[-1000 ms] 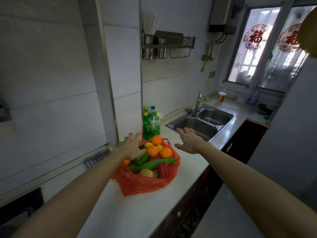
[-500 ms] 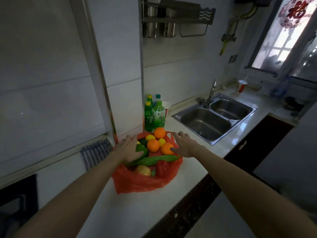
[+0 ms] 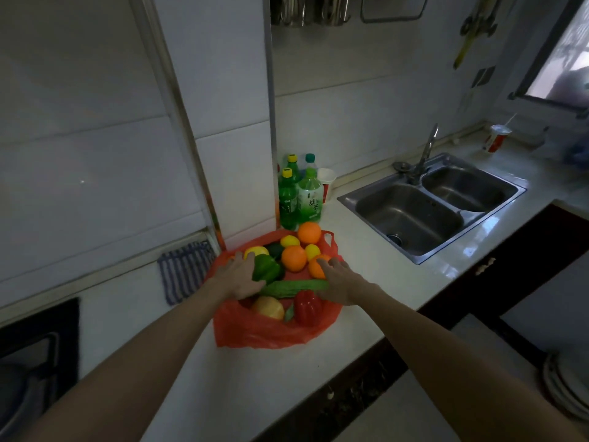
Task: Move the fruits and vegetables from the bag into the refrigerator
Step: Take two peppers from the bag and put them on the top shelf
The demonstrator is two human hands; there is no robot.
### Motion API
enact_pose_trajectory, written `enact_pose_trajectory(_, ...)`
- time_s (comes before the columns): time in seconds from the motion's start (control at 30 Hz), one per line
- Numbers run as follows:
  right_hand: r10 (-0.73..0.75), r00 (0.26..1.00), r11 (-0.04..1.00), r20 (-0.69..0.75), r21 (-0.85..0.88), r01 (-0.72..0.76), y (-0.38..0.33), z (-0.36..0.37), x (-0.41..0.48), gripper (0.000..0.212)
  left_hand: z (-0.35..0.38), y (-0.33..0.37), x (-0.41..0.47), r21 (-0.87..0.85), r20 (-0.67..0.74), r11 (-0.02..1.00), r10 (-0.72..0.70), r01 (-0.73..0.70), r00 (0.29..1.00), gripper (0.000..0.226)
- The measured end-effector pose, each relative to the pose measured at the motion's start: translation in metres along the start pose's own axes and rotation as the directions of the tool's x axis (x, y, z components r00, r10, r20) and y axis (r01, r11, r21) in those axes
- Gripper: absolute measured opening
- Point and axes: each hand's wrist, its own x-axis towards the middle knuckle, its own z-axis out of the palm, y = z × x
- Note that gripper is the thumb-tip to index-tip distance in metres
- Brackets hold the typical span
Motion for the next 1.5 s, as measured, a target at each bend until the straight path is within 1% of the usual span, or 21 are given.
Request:
enact_pose_trajectory(0.13, -0.026, 1.000, 0.999, 0.013, 0.022, 0.025, 0.003, 0.015, 0.007, 0.090, 0.003, -0.003, 0.008, 0.004, 0.001, 1.000, -0.022, 0.022, 1.000, 0.088)
enact_pose_trajectory(0.23, -0.053, 0.998, 0.998, 0.027, 0.039, 0.052, 0.003, 0.028, 0.011, 0.089, 0.010, -0.005, 0.015, 0.005, 0.028, 1.000, -0.020, 0.020, 0.999, 0.087)
enact_pose_trajectory(0.37, -0.117, 0.993, 0.991, 0.019, 0.068, 0.115, 0.003, 0.040, 0.015, 0.085, 0.022, -0.006, 0.028, 0.016, 0.034, 1.000, 0.012, -0.013, 0.999, 0.091)
enact_pose_trajectory(0.43, -0.139, 0.990, 0.988, 0.040, 0.075, 0.135, 0.002, 0.046, 0.017, 0.086, 0.023, -0.006, 0.035, 0.008, 0.025, 1.000, 0.021, -0.021, 0.999, 0.092)
enact_pose_trajectory(0.57, -0.130, 0.989, 0.989, 0.063, 0.080, 0.125, 0.004, 0.057, 0.024, 0.086, 0.023, -0.007, 0.049, -0.025, 0.004, 0.999, 0.047, -0.047, 0.999, 0.093)
enact_pose_trajectory(0.67, -0.120, 0.990, 0.989, 0.068, 0.095, 0.113, 0.004, 0.064, 0.029, 0.086, 0.028, -0.006, 0.056, -0.039, 0.023, 0.997, 0.063, -0.062, 0.998, 0.092)
enact_pose_trajectory(1.03, -0.097, 0.994, 0.992, 0.046, 0.086, 0.093, 0.004, 0.077, 0.040, 0.086, 0.049, -0.008, 0.081, -0.018, -0.038, 0.995, 0.101, -0.101, 0.994, 0.086)
enact_pose_trajectory(1.23, -0.117, 0.992, 0.990, 0.045, 0.088, 0.113, 0.002, 0.073, 0.045, 0.085, 0.052, -0.013, 0.087, 0.001, -0.049, 0.994, 0.111, -0.111, 0.993, 0.086)
enact_pose_trajectory(1.4, -0.124, 0.991, 0.989, 0.050, 0.084, 0.119, -0.002, 0.066, 0.049, 0.080, 0.048, -0.018, 0.092, -0.017, -0.056, 0.989, 0.143, -0.144, 0.988, 0.086)
enact_pose_trajectory(1.5, -0.123, 0.991, 0.990, 0.047, 0.076, 0.120, -0.005, 0.059, 0.051, 0.078, 0.043, -0.021, 0.092, -0.052, -0.086, 0.986, 0.156, -0.160, 0.984, 0.084)
